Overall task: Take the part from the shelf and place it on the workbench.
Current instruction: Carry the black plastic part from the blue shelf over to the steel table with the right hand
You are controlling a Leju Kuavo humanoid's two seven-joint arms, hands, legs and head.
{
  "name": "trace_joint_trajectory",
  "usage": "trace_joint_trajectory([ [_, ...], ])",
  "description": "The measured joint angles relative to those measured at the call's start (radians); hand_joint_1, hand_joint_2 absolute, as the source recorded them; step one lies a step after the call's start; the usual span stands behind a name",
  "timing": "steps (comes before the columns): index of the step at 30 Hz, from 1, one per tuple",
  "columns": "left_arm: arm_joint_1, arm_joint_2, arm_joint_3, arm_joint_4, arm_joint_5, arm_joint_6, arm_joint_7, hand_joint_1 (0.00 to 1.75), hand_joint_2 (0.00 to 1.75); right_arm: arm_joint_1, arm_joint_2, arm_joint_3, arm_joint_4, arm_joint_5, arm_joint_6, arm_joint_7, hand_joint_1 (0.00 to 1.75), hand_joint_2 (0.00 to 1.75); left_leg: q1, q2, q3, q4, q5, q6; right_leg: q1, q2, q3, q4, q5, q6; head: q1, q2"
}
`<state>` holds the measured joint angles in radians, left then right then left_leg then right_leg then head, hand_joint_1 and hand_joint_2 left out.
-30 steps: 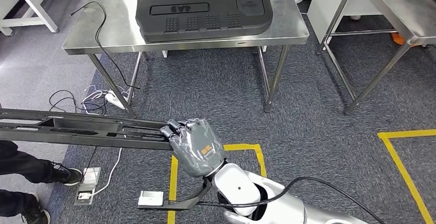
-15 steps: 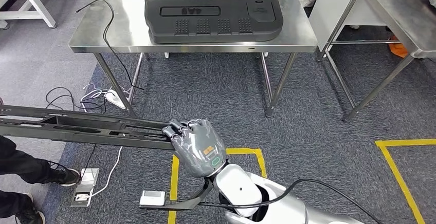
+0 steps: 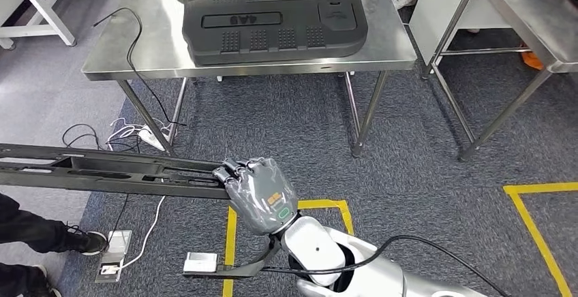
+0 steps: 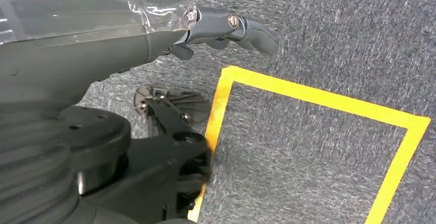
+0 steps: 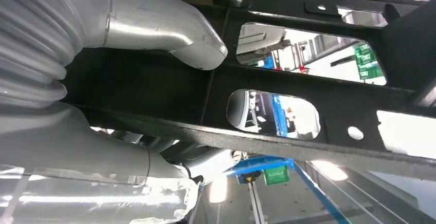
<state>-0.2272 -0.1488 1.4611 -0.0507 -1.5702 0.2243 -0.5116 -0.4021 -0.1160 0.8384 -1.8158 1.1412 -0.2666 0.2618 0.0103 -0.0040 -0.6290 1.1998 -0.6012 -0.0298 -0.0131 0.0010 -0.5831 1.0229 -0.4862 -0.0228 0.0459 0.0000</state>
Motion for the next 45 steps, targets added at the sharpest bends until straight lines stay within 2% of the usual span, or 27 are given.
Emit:
trace_joint_trajectory([
  [1, 0.001, 0.000, 0.000, 0.000, 0.000, 0.000, 0.000, 0.00, 1.75, 0.000, 0.000, 0.000, 0.001, 0.001, 0.000, 0.000, 1.75, 1.75, 0.001, 0.000, -0.035, 0.060, -0.018, -0.003, 0.000, -0.001, 0.003, 0.000, -0.003, -0.002, -0.001, 0.000],
  [2, 0.003, 0.000, 0.000, 0.000, 0.000, 0.000, 0.000, 0.00, 1.75, 0.001, 0.000, 0.000, 0.001, 0.002, 0.001, -0.001, 1.75, 1.75, 0.002, 0.000, -0.058, 0.093, -0.019, -0.005, 0.000, -0.001, 0.006, 0.001, -0.007, -0.003, -0.001, 0.000],
  [3, 0.003, 0.000, 0.000, 0.000, 0.000, 0.000, 0.000, 0.00, 1.75, 0.001, 0.000, 0.000, 0.002, 0.000, 0.004, -0.003, 1.75, 1.75, 0.003, 0.000, -0.064, 0.090, 0.000, -0.005, 0.000, -0.001, 0.011, 0.001, -0.011, -0.002, -0.002, 0.000],
  [5, 0.003, 0.000, 0.000, 0.000, 0.000, -0.001, 0.000, 0.00, 1.75, 0.001, 0.000, 0.000, 0.003, -0.011, 0.013, -0.011, 1.75, 1.75, 0.005, 0.000, -0.029, -0.014, 0.078, -0.003, 0.000, 0.000, 0.024, 0.001, -0.021, 0.003, -0.003, 0.000],
  [7, 0.002, 0.000, 0.000, 0.000, 0.000, -0.003, 0.000, 0.00, 1.75, -0.001, 0.000, 0.001, 0.003, -0.031, 0.027, -0.020, 1.75, 1.75, 0.003, -0.001, 0.014, -0.127, 0.126, 0.004, 0.002, 0.002, 0.032, 0.003, -0.031, 0.012, -0.005, 0.000],
  [8, 0.002, 0.000, 0.000, 0.000, 0.000, -0.004, 0.000, 0.00, 1.75, -0.002, 0.000, 0.001, 0.003, -0.043, 0.035, -0.024, 1.75, 1.75, 0.001, -0.001, 0.025, -0.158, 0.132, 0.008, 0.003, 0.002, 0.033, 0.003, -0.034, 0.017, -0.006, 0.000],
  [12, 0.003, 0.000, 0.000, 0.000, 0.000, -0.006, 0.000, 0.00, 1.75, -0.005, 0.000, 0.002, 0.003, -0.063, 0.052, -0.032, 1.75, 1.75, 0.000, -0.002, 0.032, -0.176, 0.125, 0.032, 0.003, 0.003, 0.037, 0.002, -0.044, 0.037, -0.003, 0.000],
  [14, 0.002, 0.000, 0.000, 0.000, 0.000, -0.007, 0.000, 0.00, 1.75, -0.008, 0.000, 0.002, 0.003, -0.063, 0.053, -0.034, 1.75, 1.75, 0.003, 0.000, 0.041, -0.184, 0.124, 0.044, 0.001, 0.003, 0.008, 0.070, -0.082, 0.044, 0.002, 0.000],
  [16, 0.002, 0.000, 0.000, 0.000, 0.000, -0.007, 0.000, 0.00, 1.75, -0.010, 0.000, 0.003, 0.003, -0.060, 0.056, -0.037, 1.75, 1.75, 0.001, 0.001, 0.047, -0.185, 0.118, 0.053, 0.001, 0.002, -0.066, 0.210, -0.138, 0.048, 0.009, 0.000],
  [17, 0.003, 0.000, 0.000, 0.000, 0.000, -0.007, 0.000, 0.00, 1.75, -0.010, 0.000, 0.003, 0.003, -0.058, 0.058, -0.038, 1.75, 1.75, -0.001, 0.001, 0.050, -0.185, 0.115, 0.056, 0.000, 0.002, -0.102, 0.269, -0.152, 0.049, 0.012, 0.000],
  [18, 0.003, 0.000, 0.000, 0.000, 0.000, -0.007, 0.000, 0.00, 1.75, -0.010, 0.000, 0.004, 0.003, -0.056, 0.060, -0.039, 1.75, 1.75, -0.003, 0.000, 0.054, -0.185, 0.111, 0.057, 0.000, 0.002, -0.124, 0.294, -0.145, 0.048, 0.013, 0.000],
  [19, 0.004, 0.000, 0.000, 0.000, 0.000, -0.007, 0.000, 0.00, 1.75, -0.010, 0.000, 0.004, 0.003, -0.055, 0.062, -0.041, 1.75, 1.75, -0.004, -0.001, 0.060, -0.184, 0.107, 0.058, 0.001, 0.002, -0.126, 0.280, -0.118, 0.046, 0.014, 0.000],
  [21, 0.004, 0.000, 0.000, 0.000, 0.000, -0.007, 0.000, 0.00, 1.75, -0.011, 0.000, 0.006, 0.003, -0.057, 0.065, -0.047, 1.75, 1.75, -0.005, -0.003, 0.077, -0.185, 0.095, 0.055, 0.003, 0.002, -0.082, 0.154, -0.029, 0.035, 0.018, 0.000],
  [23, 0.003, 0.000, 0.000, 0.000, 0.000, -0.008, 0.000, 0.00, 1.75, -0.013, 0.000, 0.008, 0.003, -0.069, 0.067, -0.058, 1.75, 1.75, -0.008, -0.005, 0.088, -0.182, 0.083, 0.046, 0.009, 0.001, -0.037, 0.043, 0.017, 0.024, 0.017, 0.000],
  [25, 0.002, 0.000, 0.000, 0.000, 0.000, -0.009, 0.000, 0.00, 1.75, -0.014, 0.000, 0.009, 0.003, -0.081, 0.065, -0.070, 1.75, 1.75, -0.008, -0.004, 0.090, -0.182, 0.078, 0.036, 0.014, 0.003, -0.026, 0.016, 0.011, 0.018, 0.015, 0.000],
  [28, 0.000, 0.000, 0.000, 0.000, 0.000, -0.009, -0.001, 0.00, 1.75, -0.015, 0.002, 0.010, 0.002, -0.096, 0.062, -0.080, 1.75, 1.75, -0.009, -0.002, 0.091, -0.163, 0.058, 0.018, 0.006, 0.004, -0.010, -0.001, 0.007, 0.007, 0.013, 0.000],
  [29, 0.000, 0.000, 0.000, 0.000, 0.000, -0.009, -0.001, 0.00, 1.75, -0.016, 0.003, 0.010, 0.002, -0.108, 0.062, -0.083, 1.75, 1.75, -0.008, -0.002, 0.078, -0.126, 0.038, 0.012, 0.003, 0.002, -0.003, -0.007, 0.006, 0.003, 0.009, 0.000],
  [31, 0.001, 0.000, 0.000, 0.000, 0.000, -0.009, -0.001, 0.00, 1.75, -0.016, 0.005, 0.010, 0.002, -0.133, 0.061, -0.085, 1.75, 1.75, -0.003, -0.001, 0.013, 0.001, -0.014, 0.002, 0.001, -0.001, 0.007, -0.010, 0.000, -0.004, 0.002, 0.000],
  [32, 0.002, 0.000, 0.000, 0.000, 0.000, -0.009, -0.001, 0.00, 1.75, -0.016, 0.006, 0.010, 0.002, -0.142, 0.061, -0.086, 1.75, 1.75, 0.000, -0.001, -0.024, 0.061, -0.030, -0.001, 0.001, -0.001, 0.010, -0.009, -0.004, -0.006, 0.001, 0.000],
  [33, 0.003, 0.001, 0.000, 0.000, 0.000, -0.009, -0.002, 0.00, 1.75, -0.015, 0.006, 0.010, 0.002, -0.146, 0.061, -0.086, 1.75, 1.75, 0.003, -0.001, -0.050, 0.094, -0.029, -0.004, 0.001, -0.001, 0.015, -0.009, -0.008, -0.006, 0.000, 0.000],
  [34, 0.004, 0.001, 0.000, 0.000, 0.000, -0.008, -0.002, 0.00, 1.75, -0.015, 0.006, 0.010, 0.002, -0.149, 0.061, -0.086, 1.75, 1.75, 0.005, -0.001, -0.057, 0.089, -0.006, -0.006, 0.001, 0.000, 0.021, -0.009, -0.013, -0.004, 0.000, 0.000],
  [35, 0.004, 0.001, 0.000, 0.000, 0.000, -0.008, -0.002, 0.00, 1.75, -0.014, 0.006, 0.010, 0.002, -0.149, 0.061, -0.086, 1.75, 1.75, 0.007, -0.001, -0.046, 0.044, 0.034, -0.006, 0.000, 0.001, 0.028, -0.008, -0.018, -0.002, -0.001, 0.000],
  [37, 0.004, 0.001, 0.000, 0.000, 0.000, -0.009, -0.002, 0.00, 1.75, -0.014, 0.006, 0.010, 0.002, -0.150, 0.061, -0.086, 1.75, 1.75, 0.008, -0.001, 0.000, -0.087, 0.112, -0.005, 0.000, 0.003, 0.044, -0.007, -0.032, 0.006, -0.003, 0.000],
  [38, 0.004, 0.001, 0.000, 0.000, 0.000, -0.009, -0.002, 0.00, 1.75, -0.014, 0.006, 0.010, 0.002, -0.150, 0.061, -0.086, 1.75, 1.75, 0.006, -0.001, 0.019, -0.136, 0.129, -0.001, 0.001, 0.003, 0.047, -0.005, -0.037, 0.011, -0.006, 0.000],
  [39, 0.004, 0.001, 0.000, 0.000, 0.000, -0.009, -0.003, 0.00, 1.75, -0.015, 0.006, 0.010, 0.002, -0.151, 0.061, -0.086, 1.75, 1.75, 0.004, -0.001, 0.028, -0.161, 0.131, 0.004, 0.003, 0.004, 0.048, -0.005, -0.040, 0.016, -0.006, 0.000],
  [43, 0.005, 0.001, 0.000, 0.000, 0.000, -0.008, -0.004, 0.00, 1.75, -0.015, 0.006, 0.010, 0.002, -0.152, 0.057, -0.083, 1.75, 1.75, 0.003, 0.000, 0.037, -0.176, 0.119, 0.030, 0.001, 0.003, 0.045, 0.008, -0.058, 0.036, -0.002, 0.000],
  [45, 0.003, 0.001, 0.000, 0.000, 0.000, -0.006, -0.005, 0.00, 1.75, -0.015, 0.006, 0.009, 0.002, -0.147, 0.037, -0.071, 1.75, 1.75, 0.006, 0.001, 0.045, -0.182, 0.116, 0.042, -0.001, 0.003, 0.002, 0.099, -0.104, 0.043, 0.005, 0.000],
])
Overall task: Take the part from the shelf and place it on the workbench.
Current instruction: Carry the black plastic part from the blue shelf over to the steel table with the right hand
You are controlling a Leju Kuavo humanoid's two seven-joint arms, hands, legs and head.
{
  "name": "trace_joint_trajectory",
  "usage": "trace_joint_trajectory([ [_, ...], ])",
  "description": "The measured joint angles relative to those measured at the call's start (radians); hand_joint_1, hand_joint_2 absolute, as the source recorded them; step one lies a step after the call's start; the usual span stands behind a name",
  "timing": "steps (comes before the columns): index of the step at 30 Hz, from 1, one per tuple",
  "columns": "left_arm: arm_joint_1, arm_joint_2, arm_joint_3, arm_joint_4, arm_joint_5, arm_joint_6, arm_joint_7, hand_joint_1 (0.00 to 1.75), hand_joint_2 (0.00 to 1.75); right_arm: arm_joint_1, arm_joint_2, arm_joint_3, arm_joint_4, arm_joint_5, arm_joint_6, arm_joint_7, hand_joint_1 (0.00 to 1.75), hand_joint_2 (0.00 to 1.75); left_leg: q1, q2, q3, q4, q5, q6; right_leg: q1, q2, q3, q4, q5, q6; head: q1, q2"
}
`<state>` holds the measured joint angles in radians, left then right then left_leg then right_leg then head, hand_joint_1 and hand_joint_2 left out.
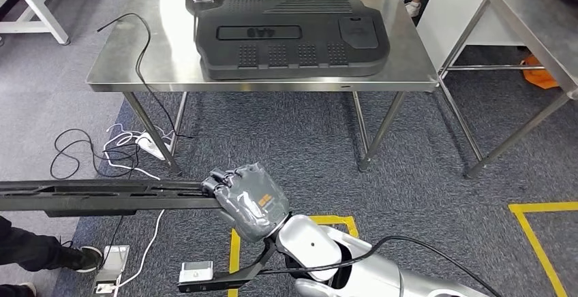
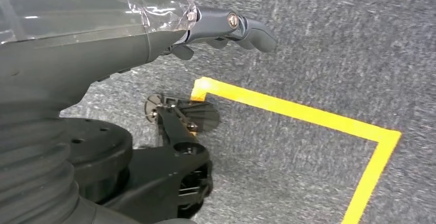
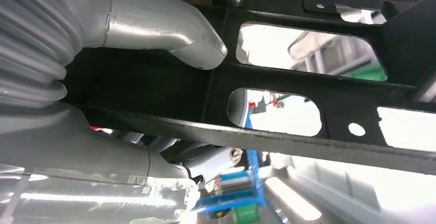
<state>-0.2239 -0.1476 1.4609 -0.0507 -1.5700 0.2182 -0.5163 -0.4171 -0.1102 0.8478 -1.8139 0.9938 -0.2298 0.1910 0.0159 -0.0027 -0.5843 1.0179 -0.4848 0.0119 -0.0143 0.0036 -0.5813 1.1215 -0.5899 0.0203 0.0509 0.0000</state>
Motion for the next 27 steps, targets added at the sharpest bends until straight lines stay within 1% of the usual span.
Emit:
trace_joint_trajectory([
  [1, 0.000, 0.000, 0.000, 0.000, 0.000, 0.001, 0.000, 0.00, 1.75, 0.001, 0.000, 0.000, 0.000, 0.008, -0.015, 0.011, 1.75, 1.75, -0.001, 0.000, 0.003, 0.000, -0.003, 0.005, 0.000, 0.000, -0.038, 0.070, -0.027, 0.001, 0.004, 0.000],
  [2, 0.000, 0.000, 0.000, 0.000, 0.000, 0.003, 0.000, 0.00, 1.75, 0.002, 0.000, -0.001, 0.000, 0.019, -0.032, 0.023, 1.75, 1.75, -0.002, 0.000, 0.005, 0.000, -0.006, 0.008, 0.000, 0.000, -0.079, 0.139, -0.048, 0.003, 0.007, 0.000],
  [3, 0.000, 0.000, 0.000, 0.000, 0.000, 0.004, 0.000, 0.00, 1.75, 0.004, 0.000, -0.001, 0.000, 0.030, -0.045, 0.035, 1.75, 1.75, -0.004, 0.000, 0.008, 0.000, -0.009, 0.011, 0.000, 0.000, -0.110, 0.182, -0.051, 0.003, 0.009, 0.000],
  [4, 0.001, 0.000, 0.000, 0.000, 0.000, 0.006, 0.000, 0.00, 1.75, 0.005, 0.000, -0.003, 0.000, 0.041, -0.056, 0.047, 1.75, 1.75, -0.006, 0.000, 0.013, 0.000, -0.013, 0.012, 0.000, 0.000, -0.124, 0.190, -0.033, 0.001, 0.010, 0.000],
  [5, 0.002, 0.000, 0.000, 0.000, 0.000, 0.007, 0.000, 0.00, 1.75, 0.005, 0.000, -0.004, 0.000, 0.049, -0.065, 0.057, 1.75, 1.75, -0.007, -0.001, 0.020, 0.000, -0.018, 0.012, 0.001, 0.000, -0.119, 0.157, 0.003, -0.003, 0.012, 0.000],
  [6, 0.002, 0.000, 0.000, 0.000, 0.000, 0.008, 0.000, 0.00, 1.75, 0.005, 0.000, -0.006, 0.000, 0.054, -0.070, 0.066, 1.75, 1.75, -0.008, -0.002, 0.028, 0.000, -0.024, 0.010, 0.002, 0.000, -0.097, 0.091, 0.052, -0.008, 0.014, 0.000],
  [7, 0.002, 0.000, 0.000, 0.000, 0.000, 0.008, 0.000, 0.00, 1.75, 0.005, 0.000, -0.008, 0.001, 0.060, -0.074, 0.073, 1.75, 1.75, -0.009, -0.003, 0.034, 0.000, -0.029, 0.007, 0.003, -0.001, -0.072, 0.026, 0.089, -0.014, 0.014, 0.000],
  [8, 0.001, 0.000, 0.000, 0.000, 0.000, 0.009, 0.000, 0.00, 1.75, 0.004, 0.000, -0.010, 0.001, 0.067, -0.077, 0.080, 1.75, 1.75, -0.010, -0.003, 0.037, 0.002, -0.035, 0.003, 0.006, -0.001, -0.051, -0.031, 0.113, -0.018, 0.013, 0.000],
  [9, 0.001, 0.000, 0.000, 0.000, 0.000, 0.009, 0.001, 0.00, 1.75, 0.004, 0.000, -0.010, 0.001, 0.072, -0.078, 0.086, 1.75, 1.75, -0.010, -0.003, 0.036, 0.003, -0.038, -0.001, 0.010, -0.001, -0.039, -0.064, 0.120, -0.021, 0.012, 0.000],
  [11, -0.001, 0.000, 0.000, 0.000, 0.000, 0.009, 0.003, 0.00, 1.75, 0.005, 0.000, -0.012, 0.001, 0.085, -0.081, 0.098, 1.75, 1.75, -0.010, -0.002, 0.035, 0.002, -0.040, -0.012, 0.014, 0.001, -0.035, -0.082, 0.111, -0.026, 0.011, 0.000],
  [13, -0.002, 0.000, 0.000, 0.000, 0.000, 0.009, 0.004, 0.00, 1.75, 0.005, 0.000, -0.016, 0.001, 0.102, -0.083, 0.108, 1.75, 1.75, -0.009, -0.001, 0.036, 0.010, -0.051, -0.024, 0.009, 0.003, -0.027, -0.092, 0.109, -0.033, 0.011, 0.000],
  [14, -0.003, 0.000, 0.000, 0.000, 0.000, 0.009, 0.005, 0.00, 1.75, 0.004, 0.000, -0.019, 0.001, 0.109, -0.085, 0.112, 1.75, 1.75, -0.010, -0.001, 0.029, 0.035, -0.065, -0.030, 0.006, 0.001, -0.021, -0.097, 0.109, -0.037, 0.008, 0.000],
  [15, -0.004, 0.000, 0.000, 0.000, 0.000, 0.009, 0.006, 0.00, 1.75, 0.004, 0.000, -0.020, 0.001, 0.116, -0.087, 0.114, 1.75, 1.75, -0.008, -0.001, 0.008, 0.082, -0.087, -0.035, 0.004, 0.000, -0.014, -0.101, 0.107, -0.041, 0.005, 0.000],
  [17, -0.003, 0.000, 0.000, 0.000, 0.000, 0.009, 0.009, 0.00, 1.75, 0.003, 0.000, -0.023, 0.002, 0.125, -0.090, 0.119, 1.75, 1.75, -0.005, -0.001, -0.060, 0.212, -0.133, -0.043, 0.004, -0.003, -0.004, -0.101, 0.099, -0.048, -0.001, 0.000],
  [18, -0.002, 0.000, 0.000, 0.000, 0.000, 0.009, 0.011, 0.00, 1.75, 0.003, 0.000, -0.024, 0.004, 0.129, -0.091, 0.122, 1.75, 1.75, -0.003, -0.001, -0.092, 0.262, -0.142, -0.046, 0.004, -0.003, 0.001, -0.101, 0.094, -0.050, -0.002, 0.000],
  [19, -0.002, 0.000, 0.000, 0.000, 0.000, 0.009, 0.013, 0.00, 1.75, 0.004, 0.000, -0.025, 0.006, 0.132, -0.091, 0.124, 1.75, 1.75, -0.002, -0.001, -0.109, 0.279, -0.133, -0.047, 0.004, -0.003, 0.007, -0.101, 0.090, -0.050, -0.002, 0.000],
  [20, -0.002, 0.000, 0.000, 0.000, 0.000, 0.009, 0.014, 0.00, 1.75, 0.004, 0.000, -0.026, 0.007, 0.135, -0.091, 0.127, 1.75, 1.75, 0.000, -0.001, -0.108, 0.258, -0.104, -0.047, 0.004, -0.001, 0.013, -0.100, 0.085, -0.048, -0.003, 0.000],
  [21, -0.002, 0.000, 0.000, 0.000, 0.000, 0.009, 0.015, 0.00, 1.75, 0.004, 0.000, -0.027, 0.008, 0.139, -0.092, 0.130, 1.75, 1.75, 0.001, -0.001, -0.091, 0.203, -0.061, -0.046, 0.004, 0.000, 0.021, -0.099, 0.079, -0.046, -0.004, 0.000],
  [22, -0.003, 0.000, 0.000, 0.000, 0.000, 0.009, 0.016, 0.00, 1.75, 0.004, 0.000, -0.028, 0.009, 0.143, -0.094, 0.132, 1.75, 1.75, 0.002, -0.001, -0.067, 0.139, -0.024, -0.044, 0.003, 0.000, 0.029, -0.099, 0.073, -0.043, -0.004, 0.000],
  [23, -0.004, 0.000, 0.000, 0.000, 0.000, 0.009, 0.017, 0.00, 1.75, 0.003, 0.000, -0.028, 0.010, 0.145, -0.096, 0.135, 1.75, 1.75, 0.000, -0.001, -0.045, 0.081, 0.002, -0.041, 0.004, 0.002, 0.033, -0.097, 0.067, -0.038, -0.006, 0.000],
  [24, -0.005, 0.000, 0.000, 0.000, 0.000, 0.009, 0.018, 0.00, 1.75, 0.002, 0.000, -0.029, 0.010, 0.147, -0.099, 0.136, 1.75, 1.75, -0.002, -0.002, -0.030, 0.043, 0.012, -0.036, 0.005, 0.003, 0.035, -0.096, 0.063, -0.033, -0.007, 0.000],
  [25, -0.007, 0.000, -0.001, 0.000, 0.000, 0.009, 0.019, 0.00, 1.75, 0.002, 0.000, -0.030, 0.011, 0.148, -0.101, 0.138, 1.75, 1.75, -0.005, -0.002, -0.025, 0.027, 0.009, -0.031, 0.006, 0.003, 0.035, -0.096, 0.060, -0.029, -0.007, 0.000],
  [26, -0.008, 0.000, -0.001, 0.000, 0.000, 0.009, 0.019, 0.00, 1.75, 0.001, 0.000, -0.032, 0.012, 0.148, -0.103, 0.139, 1.75, 1.75, -0.007, -0.003, -0.024, 0.020, 0.006, -0.026, 0.007, 0.004, 0.034, -0.097, 0.059, -0.024, -0.007, 0.000],
  [27, -0.008, 0.000, -0.001, 0.000, 0.000, 0.009, 0.020, 0.00, 1.75, 0.000, 0.000, -0.034, 0.012, 0.149, -0.104, 0.140, 1.75, 1.75, -0.006, -0.002, -0.023, 0.016, 0.003, -0.019, 0.006, 0.004, 0.034, -0.099, 0.057, -0.019, -0.005, 0.000],
])
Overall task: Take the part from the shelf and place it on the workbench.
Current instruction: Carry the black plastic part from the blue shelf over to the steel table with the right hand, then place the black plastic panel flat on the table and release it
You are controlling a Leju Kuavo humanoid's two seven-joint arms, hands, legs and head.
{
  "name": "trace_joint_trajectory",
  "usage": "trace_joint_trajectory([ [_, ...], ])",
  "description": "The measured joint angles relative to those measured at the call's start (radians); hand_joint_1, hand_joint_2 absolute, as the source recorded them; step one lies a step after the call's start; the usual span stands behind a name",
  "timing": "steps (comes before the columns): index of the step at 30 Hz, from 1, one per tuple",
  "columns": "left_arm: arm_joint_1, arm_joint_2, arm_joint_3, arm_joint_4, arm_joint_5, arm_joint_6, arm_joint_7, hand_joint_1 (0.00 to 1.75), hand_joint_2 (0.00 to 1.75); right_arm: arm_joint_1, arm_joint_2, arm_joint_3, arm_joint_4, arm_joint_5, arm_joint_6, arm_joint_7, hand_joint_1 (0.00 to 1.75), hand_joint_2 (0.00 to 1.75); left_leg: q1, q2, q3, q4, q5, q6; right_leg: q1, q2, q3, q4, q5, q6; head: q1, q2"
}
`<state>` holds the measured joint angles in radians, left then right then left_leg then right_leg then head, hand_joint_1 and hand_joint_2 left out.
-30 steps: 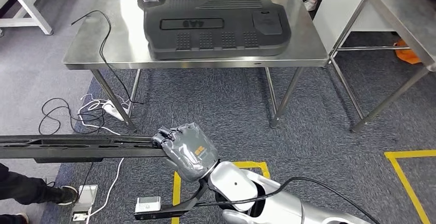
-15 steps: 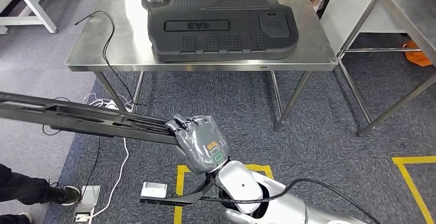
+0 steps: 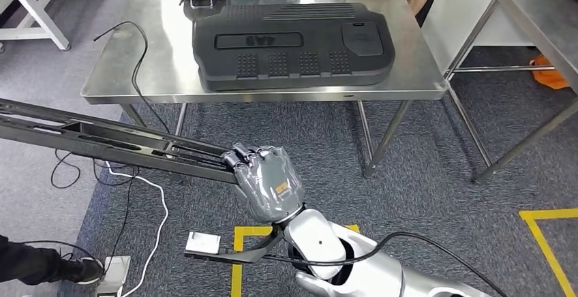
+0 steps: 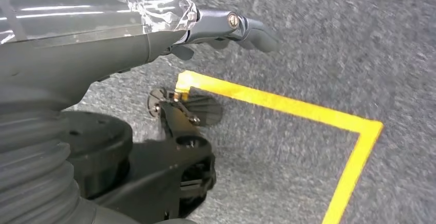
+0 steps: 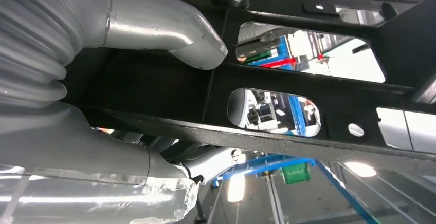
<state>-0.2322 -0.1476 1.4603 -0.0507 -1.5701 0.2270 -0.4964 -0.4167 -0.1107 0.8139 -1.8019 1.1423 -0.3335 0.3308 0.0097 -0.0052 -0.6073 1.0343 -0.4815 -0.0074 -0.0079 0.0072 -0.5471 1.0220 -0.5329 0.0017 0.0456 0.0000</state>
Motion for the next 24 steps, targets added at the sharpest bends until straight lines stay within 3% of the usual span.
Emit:
trace_joint_trajectory([
  [2, -0.001, 0.000, 0.000, 0.000, 0.000, 0.000, 0.000, 0.00, 1.75, -0.001, -0.001, -0.006, 0.001, 0.001, -0.002, 0.003, 1.75, 1.75, 0.003, 0.001, 0.007, -0.010, 0.000, 0.012, -0.002, -0.001, -0.008, 0.025, -0.019, 0.011, 0.004, 0.000],
  [3, -0.003, 0.000, 0.000, 0.000, 0.000, 0.000, 0.001, 0.00, 1.75, -0.001, -0.001, -0.010, 0.001, 0.002, -0.005, 0.006, 1.75, 1.75, 0.005, 0.002, 0.012, -0.014, -0.001, 0.017, -0.002, -0.002, -0.027, 0.067, -0.041, 0.015, 0.007, 0.000],
  [5, -0.006, 0.000, 0.000, 0.000, 0.000, -0.001, 0.002, 0.00, 1.75, -0.001, -0.002, -0.014, 0.003, 0.006, -0.014, 0.014, 1.75, 1.75, 0.004, 0.003, 0.017, -0.016, -0.005, 0.026, -0.003, -0.003, -0.097, 0.196, -0.092, 0.021, 0.014, 0.000],
  [6, -0.007, 0.000, 0.000, 0.000, 0.000, -0.002, 0.004, 0.00, 1.75, 0.001, -0.003, -0.017, 0.004, 0.009, -0.019, 0.017, 1.75, 1.75, 0.003, 0.003, 0.020, -0.016, -0.008, 0.028, -0.004, -0.003, -0.134, 0.255, -0.106, 0.022, 0.016, 0.000],
  [7, -0.007, 0.000, 0.000, 0.000, 0.000, -0.002, 0.005, 0.00, 1.75, 0.002, -0.005, -0.019, 0.007, 0.011, -0.022, 0.019, 1.75, 1.75, 0.003, 0.003, 0.024, -0.016, -0.011, 0.030, -0.004, -0.003, -0.158, 0.286, -0.101, 0.023, 0.018, 0.000],
  [8, -0.006, 0.000, 0.000, 0.000, 0.000, -0.003, 0.006, 0.00, 1.75, 0.004, -0.006, -0.021, 0.010, 0.013, -0.025, 0.020, 1.75, 1.75, 0.002, 0.002, 0.029, -0.015, -0.015, 0.030, -0.004, -0.003, -0.164, 0.277, -0.076, 0.021, 0.019, 0.000],
  [10, -0.006, 0.000, 0.000, 0.000, 0.000, -0.005, 0.007, 0.00, 1.75, 0.004, -0.009, -0.025, 0.013, 0.015, -0.030, 0.020, 1.75, 1.75, 0.002, 0.000, 0.044, -0.015, -0.026, 0.026, -0.004, -0.003, -0.127, 0.161, 0.010, 0.014, 0.023, 0.000],
  [12, -0.008, 0.000, 0.000, 0.000, 0.000, -0.006, 0.007, 0.00, 1.75, 0.004, -0.011, -0.027, 0.015, 0.016, -0.036, 0.019, 1.75, 1.75, -0.001, 0.000, 0.050, -0.012, -0.036, 0.017, 0.000, -0.003, -0.087, 0.052, 0.058, 0.006, 0.024, 0.000],
  [17, -0.010, 0.000, 0.000, 0.000, 0.000, -0.007, 0.007, 0.00, 1.75, 0.003, -0.017, -0.036, 0.019, 0.015, -0.045, 0.023, 1.75, 1.75, -0.002, 0.001, 0.049, 0.004, -0.057, -0.010, -0.001, 0.000, -0.066, 0.010, 0.051, -0.011, 0.018, 0.000],
  [19, -0.010, 0.001, 0.000, 0.000, 0.000, -0.007, 0.005, 0.00, 1.75, -0.001, -0.017, -0.037, 0.020, 0.015, -0.053, 0.030, 1.75, 1.75, 0.000, 0.001, 0.009, 0.098, -0.104, -0.020, -0.004, -0.004, -0.056, 0.004, 0.048, -0.020, 0.010, 0.000],
  [21, -0.008, 0.002, 0.000, 0.000, 0.000, -0.007, 0.004, 0.00, 1.75, -0.004, -0.017, -0.040, 0.022, 0.015, -0.062, 0.040, 1.75, 1.75, 0.002, 0.001, -0.064, 0.233, -0.153, -0.026, -0.004, -0.006, -0.048, 0.004, 0.041, -0.027, 0.004, 0.000],
  [22, -0.006, 0.002, 0.000, 0.000, 0.000, -0.007, 0.004, 0.00, 1.75, -0.004, -0.018, -0.042, 0.024, 0.015, -0.064, 0.043, 1.75, 1.75, 0.002, 0.001, -0.088, 0.269, -0.154, -0.027, -0.003, -0.006, -0.043, 0.004, 0.037, -0.028, 0.004, 0.000],
  [23, -0.005, 0.002, 0.000, 0.000, 0.000, -0.007, 0.004, 0.00, 1.75, -0.005, -0.019, -0.044, 0.027, 0.015, -0.064, 0.047, 1.75, 1.75, 0.002, 0.001, -0.096, 0.270, -0.136, -0.027, -0.003, -0.006, -0.037, 0.005, 0.033, -0.028, 0.003, 0.000],
  [24, -0.005, 0.003, 0.000, 0.000, 0.000, -0.007, 0.004, 0.00, 1.75, -0.006, -0.020, -0.045, 0.028, 0.016, -0.064, 0.051, 1.75, 1.75, 0.002, 0.001, -0.085, 0.231, -0.100, -0.024, -0.003, -0.005, -0.030, 0.005, 0.028, -0.027, 0.002, 0.000],
])
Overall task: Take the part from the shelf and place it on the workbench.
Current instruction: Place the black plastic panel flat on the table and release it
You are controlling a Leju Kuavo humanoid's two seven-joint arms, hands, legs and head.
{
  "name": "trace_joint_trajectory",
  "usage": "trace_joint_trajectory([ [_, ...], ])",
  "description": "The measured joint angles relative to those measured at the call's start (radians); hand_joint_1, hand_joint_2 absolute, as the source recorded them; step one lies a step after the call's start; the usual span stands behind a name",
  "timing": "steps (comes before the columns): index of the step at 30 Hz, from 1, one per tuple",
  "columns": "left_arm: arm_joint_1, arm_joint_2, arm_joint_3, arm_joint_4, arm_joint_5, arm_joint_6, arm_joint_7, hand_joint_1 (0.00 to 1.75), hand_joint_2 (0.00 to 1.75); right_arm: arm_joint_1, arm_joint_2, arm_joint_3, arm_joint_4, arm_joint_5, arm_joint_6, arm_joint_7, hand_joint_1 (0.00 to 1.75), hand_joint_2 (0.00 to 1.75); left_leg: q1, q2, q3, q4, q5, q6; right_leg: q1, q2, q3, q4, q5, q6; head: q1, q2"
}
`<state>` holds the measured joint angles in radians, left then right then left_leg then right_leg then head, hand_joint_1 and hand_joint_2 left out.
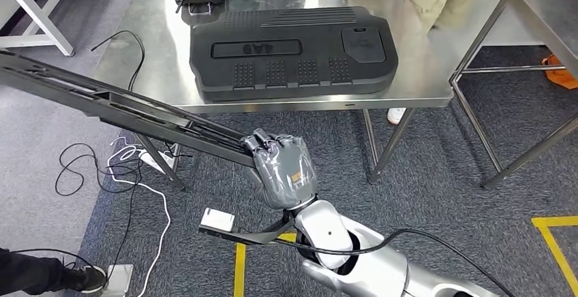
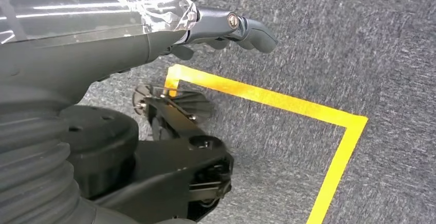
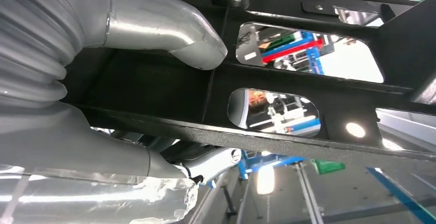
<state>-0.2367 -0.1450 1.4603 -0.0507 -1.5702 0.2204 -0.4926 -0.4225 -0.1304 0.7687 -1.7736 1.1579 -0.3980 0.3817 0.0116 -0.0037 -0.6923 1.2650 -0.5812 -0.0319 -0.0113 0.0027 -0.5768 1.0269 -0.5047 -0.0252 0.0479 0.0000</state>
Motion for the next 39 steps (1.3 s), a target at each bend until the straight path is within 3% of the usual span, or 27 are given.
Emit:
trace_joint_trajectory([
  [2, 0.000, 0.002, 0.000, 0.000, 0.000, 0.001, 0.000, 0.00, 1.75, -0.004, -0.002, -0.004, 0.002, 0.003, -0.001, 0.010, 1.75, 1.75, -0.001, -0.001, 0.048, -0.130, 0.080, 0.008, 0.001, 0.002, 0.012, 0.001, -0.010, 0.005, -0.002, 0.000],
  [4, -0.001, 0.004, 0.000, 0.000, 0.000, 0.001, -0.001, 0.00, 1.75, -0.012, -0.005, -0.011, 0.003, 0.005, -0.004, 0.020, 1.75, 1.75, -0.006, -0.002, 0.076, -0.214, 0.110, 0.018, 0.003, 0.003, 0.013, 0.003, -0.017, 0.013, -0.004, 0.000],
  [7, 0.001, 0.006, 0.000, 0.000, 0.000, 0.001, -0.004, 0.00, 1.75, -0.024, -0.009, -0.026, 0.005, 0.013, -0.008, 0.038, 1.75, 1.75, -0.007, -0.002, 0.080, -0.233, 0.105, 0.030, 0.004, 0.004, 0.012, 0.002, -0.021, 0.027, -0.004, 0.000],
  [9, 0.001, 0.006, 0.000, 0.000, 0.000, 0.001, -0.005, 0.00, 1.75, -0.034, -0.012, -0.038, 0.006, 0.021, -0.009, 0.050, 1.75, 1.75, -0.002, -0.001, 0.090, -0.244, 0.105, 0.041, 0.003, 0.003, -0.001, 0.040, -0.047, 0.038, 0.001, 0.000],
  [12, -0.001, 0.007, 0.000, 0.000, 0.000, 0.001, -0.006, 0.00, 1.75, -0.042, -0.019, -0.056, 0.008, 0.039, -0.014, 0.070, 1.75, 1.75, -0.002, 0.001, 0.100, -0.248, 0.101, 0.053, 0.001, 0.002, -0.096, 0.223, -0.122, 0.049, 0.013, 0.000],
  [13, -0.001, 0.007, 0.000, 0.000, 0.000, 0.001, -0.006, 0.00, 1.75, -0.042, -0.023, -0.063, 0.010, 0.046, -0.015, 0.076, 1.75, 1.75, -0.002, 0.001, 0.102, -0.248, 0.098, 0.055, 0.000, 0.002, -0.126, 0.271, -0.129, 0.051, 0.014, 0.000],
  [14, -0.001, 0.007, 0.000, 0.000, 0.000, 0.001, -0.005, 0.00, 1.75, -0.042, -0.027, -0.070, 0.011, 0.053, -0.015, 0.082, 1.75, 1.75, -0.002, 0.000, 0.105, -0.247, 0.095, 0.056, -0.001, 0.002, -0.140, 0.282, -0.116, 0.051, 0.015, 0.000],
  [15, -0.001, 0.007, 0.000, 0.000, 0.000, 0.001, -0.005, 0.00, 1.75, -0.042, -0.031, -0.077, 0.012, 0.061, -0.015, 0.087, 1.75, 1.75, -0.002, -0.001, 0.109, -0.247, 0.092, 0.055, -0.002, 0.002, -0.133, 0.251, -0.083, 0.051, 0.017, 0.000],
  [17, -0.001, 0.007, 0.000, 0.000, 0.000, 0.001, -0.004, 0.00, 1.75, -0.045, -0.038, -0.091, 0.014, 0.073, -0.015, 0.093, 1.75, 1.75, -0.003, -0.002, 0.120, -0.246, 0.082, 0.049, -0.001, 0.001, -0.080, 0.118, -0.003, 0.046, 0.021, 0.000],
  [19, -0.003, 0.007, 0.000, 0.000, 0.000, 0.001, -0.004, 0.00, 1.75, -0.050, -0.042, -0.102, 0.016, 0.081, -0.014, 0.097, 1.75, 1.75, -0.006, -0.002, 0.124, -0.242, 0.075, 0.040, 0.002, 0.001, -0.043, 0.026, 0.028, 0.039, 0.021, 0.000],
  [22, -0.005, 0.008, 0.000, 0.000, 0.000, 0.001, -0.003, 0.00, 1.75, -0.056, -0.048, -0.118, 0.018, 0.088, -0.014, 0.102, 1.75, 1.75, -0.007, -0.002, 0.126, -0.244, 0.070, 0.025, 0.003, 0.004, -0.037, 0.009, 0.023, 0.026, 0.017, 0.000],
  [24, -0.006, 0.009, 0.000, 0.000, 0.000, 0.001, -0.004, 0.00, 1.75, -0.061, -0.051, -0.124, 0.018, 0.089, -0.013, 0.103, 1.75, 1.75, -0.006, -0.001, 0.119, -0.215, 0.048, 0.013, -0.001, 0.003, -0.028, 0.000, 0.023, 0.015, 0.011, 0.000],
  [25, -0.006, 0.009, 0.000, 0.000, 0.000, 0.001, -0.004, 0.00, 1.75, -0.064, -0.052, -0.125, 0.018, 0.090, -0.013, 0.103, 1.75, 1.75, -0.005, -0.001, 0.100, -0.171, 0.025, 0.008, -0.003, 0.002, -0.023, -0.004, 0.023, 0.011, 0.007, 0.000],
  [27, -0.005, 0.009, 0.000, 0.000, 0.000, 0.001, -0.004, 0.00, 1.75, -0.067, -0.054, -0.126, 0.019, 0.091, -0.012, 0.105, 1.75, 1.75, -0.002, 0.000, 0.033, -0.038, -0.029, 0.001, -0.002, -0.001, -0.017, -0.004, 0.017, 0.003, 0.000, 0.000],
  [28, -0.004, 0.009, 0.000, 0.000, 0.000, 0.001, -0.004, 0.00, 1.75, -0.067, -0.056, -0.126, 0.020, 0.091, -0.011, 0.107, 1.75, 1.75, -0.001, 0.000, 0.001, 0.018, -0.042, -0.001, -0.001, -0.001, -0.014, -0.004, 0.014, 0.000, -0.001, 0.000],
  [29, -0.003, 0.010, 0.000, 0.000, 0.000, 0.001, -0.004, 0.00, 1.75, -0.067, -0.057, -0.127, 0.022, 0.092, -0.010, 0.110, 1.75, 1.75, -0.001, 0.000, -0.017, 0.042, -0.037, -0.002, -0.001, -0.001, -0.010, -0.003, 0.011, -0.001, -0.002, 0.000],
  [30, -0.002, 0.010, 0.000, 0.000, 0.000, 0.001, -0.004, 0.00, 1.75, -0.067, -0.058, -0.128, 0.023, 0.094, -0.008, 0.113, 1.75, 1.75, -0.001, 0.000, -0.017, 0.027, -0.012, -0.001, -0.001, -0.001, -0.005, -0.003, 0.007, 0.000, -0.002, 0.000],
  [32, -0.003, 0.011, 0.000, 0.000, 0.000, 0.001, -0.004, 0.00, 1.75, -0.069, -0.062, -0.133, 0.025, 0.100, -0.005, 0.120, 1.75, 1.75, -0.001, -0.001, 0.029, -0.098, 0.070, 0.006, -0.001, 0.001, 0.008, -0.002, -0.003, 0.003, -0.004, 0.000],
  [34, -0.004, 0.012, 0.000, 0.000, 0.000, 0.002, -0.004, 0.00, 1.75, -0.074, -0.065, -0.139, 0.027, 0.105, -0.003, 0.126, 1.75, 1.75, -0.006, -0.001, 0.070, -0.207, 0.115, 0.016, 0.002, 0.002, 0.012, 0.000, -0.010, 0.010, -0.005, 0.000],
  [36, -0.005, 0.013, 0.000, 0.000, 0.000, 0.004, -0.004, 0.00, 1.75, -0.079, -0.068, -0.143, 0.030, 0.107, -0.001, 0.130, 1.75, 1.75, -0.012, -0.001, 0.077, -0.231, 0.114, 0.024, 0.003, 0.003, 0.009, -0.001, -0.012, 0.018, -0.006, 0.000],
  [39, -0.006, 0.013, 0.000, 0.000, 0.000, 0.005, -0.004, 0.00, 1.75, -0.085, -0.073, -0.149, 0.033, 0.108, 0.000, 0.132, 1.75, 1.75, -0.003, 0.000, 0.087, -0.247, 0.113, 0.037, 0.004, 0.003, 0.006, 0.019, -0.031, 0.033, -0.003, 0.000],
])
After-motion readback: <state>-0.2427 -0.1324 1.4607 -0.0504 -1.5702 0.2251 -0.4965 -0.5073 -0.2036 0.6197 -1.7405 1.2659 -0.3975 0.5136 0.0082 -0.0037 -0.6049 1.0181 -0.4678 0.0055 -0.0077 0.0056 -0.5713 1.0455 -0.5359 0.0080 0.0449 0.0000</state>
